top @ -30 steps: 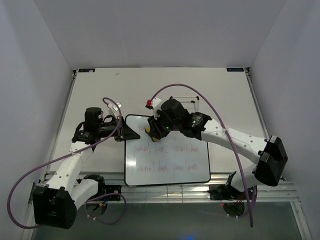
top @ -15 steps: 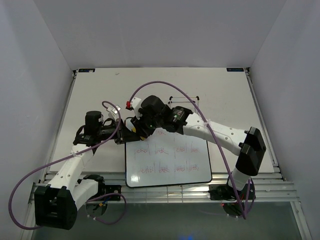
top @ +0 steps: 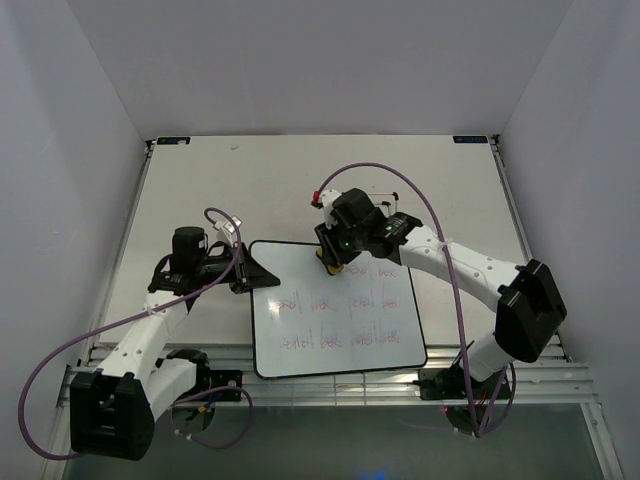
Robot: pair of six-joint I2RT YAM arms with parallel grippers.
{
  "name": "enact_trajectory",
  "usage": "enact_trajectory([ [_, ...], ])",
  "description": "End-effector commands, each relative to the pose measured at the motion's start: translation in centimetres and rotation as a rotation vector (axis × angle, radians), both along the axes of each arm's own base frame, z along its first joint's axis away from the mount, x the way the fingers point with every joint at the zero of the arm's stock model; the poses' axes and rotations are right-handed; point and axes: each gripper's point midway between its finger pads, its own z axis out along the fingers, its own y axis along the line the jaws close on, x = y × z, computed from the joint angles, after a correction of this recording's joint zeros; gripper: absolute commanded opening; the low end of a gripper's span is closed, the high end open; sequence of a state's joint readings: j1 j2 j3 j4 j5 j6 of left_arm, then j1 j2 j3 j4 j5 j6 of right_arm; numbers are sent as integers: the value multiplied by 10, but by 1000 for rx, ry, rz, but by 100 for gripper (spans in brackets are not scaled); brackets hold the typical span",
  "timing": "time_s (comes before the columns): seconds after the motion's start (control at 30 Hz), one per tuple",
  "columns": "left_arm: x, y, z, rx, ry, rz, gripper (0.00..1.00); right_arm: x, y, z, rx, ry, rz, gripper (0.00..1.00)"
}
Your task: Erase the whiteboard
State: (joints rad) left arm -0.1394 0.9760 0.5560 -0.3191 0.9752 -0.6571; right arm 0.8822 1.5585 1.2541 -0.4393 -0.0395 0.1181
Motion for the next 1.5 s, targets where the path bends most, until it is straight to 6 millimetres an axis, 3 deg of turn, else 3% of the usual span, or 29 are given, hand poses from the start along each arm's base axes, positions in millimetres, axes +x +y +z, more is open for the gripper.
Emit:
enact_trajectory([
  [0.0, 26, 5, 15, 105, -376, -7, 0, -2, -48, -43, -159, 78, -100, 38],
  [0.13, 25, 5, 14, 103, -373, -9, 0, -12, -20, -30, -77, 128, -19, 38],
  [0.17, 25, 5, 15, 103, -374, -9, 0, -13, -5, -18, -36, 126, 9, 38],
  [0.27, 25, 5, 13, 105, -373, -6, 0, -28, 29, -7, 20, 158, 91, 38],
  [0.3, 25, 5, 14, 105, -374, -5, 0, -34, 48, 10, 56, 140, 131, 38],
  [0.37, 26, 5, 12, 108, -369, -2, 0, -44, 70, 14, 72, 154, 179, 38],
  [0.4, 26, 5, 11, 109, -366, -1, 0, -50, 86, 29, 108, 146, 211, 38],
  [0.5, 28, 6, 11, 116, -361, 5, 0, -57, 111, 33, 132, 175, 250, 38],
  [0.6, 30, 8, 10, 129, -360, 20, 0, -51, 113, 25, 104, 175, 231, 37],
  [0.7, 34, 12, 8, 155, -353, 48, 0, -33, 87, 6, 49, 188, 153, 37],
  [0.77, 36, 14, 6, 174, -348, 66, 0, -26, 54, -26, -15, 234, 83, 38],
  [0.8, 38, 16, 5, 188, -344, 78, 0, -10, 31, -27, -14, 238, 18, 37],
  [0.83, 39, 17, 4, 197, -341, 89, 0, -15, 4, -53, -71, 279, -23, 37],
  [0.87, 40, 19, 3, 211, -333, 101, 0, -4, -21, -61, -84, 288, -83, 37],
  [0.93, 44, 24, 2, 241, -327, 132, 0, -5, -48, -62, -53, 282, -111, 37],
  [0.97, 44, 25, 2, 250, -326, 142, 0, -13, -80, -86, -81, 348, -162, 37],
  [1.03, 47, 29, 1, 271, -317, 168, 0, -13, -109, -92, -60, 352, -225, 37],
  [1.07, 47, 31, -1, 279, -307, 176, 0, -18, -138, -111, -66, 410, -289, 37],
  [1.17, 49, 33, -3, 291, -299, 186, 0, -19, -171, -123, -27, 459, -382, 37],
  [1.23, 49, 33, -5, 298, -289, 187, 0, -19, -173, -124, -28, 464, -390, 37],
  [1.33, 50, 34, -9, 306, -278, 189, 0, -19, -160, -118, 28, 493, -350, 37],
  [1.47, 52, 36, -14, 320, -262, 201, 0, -23, -123, -96, 112, 488, -236, 36],
])
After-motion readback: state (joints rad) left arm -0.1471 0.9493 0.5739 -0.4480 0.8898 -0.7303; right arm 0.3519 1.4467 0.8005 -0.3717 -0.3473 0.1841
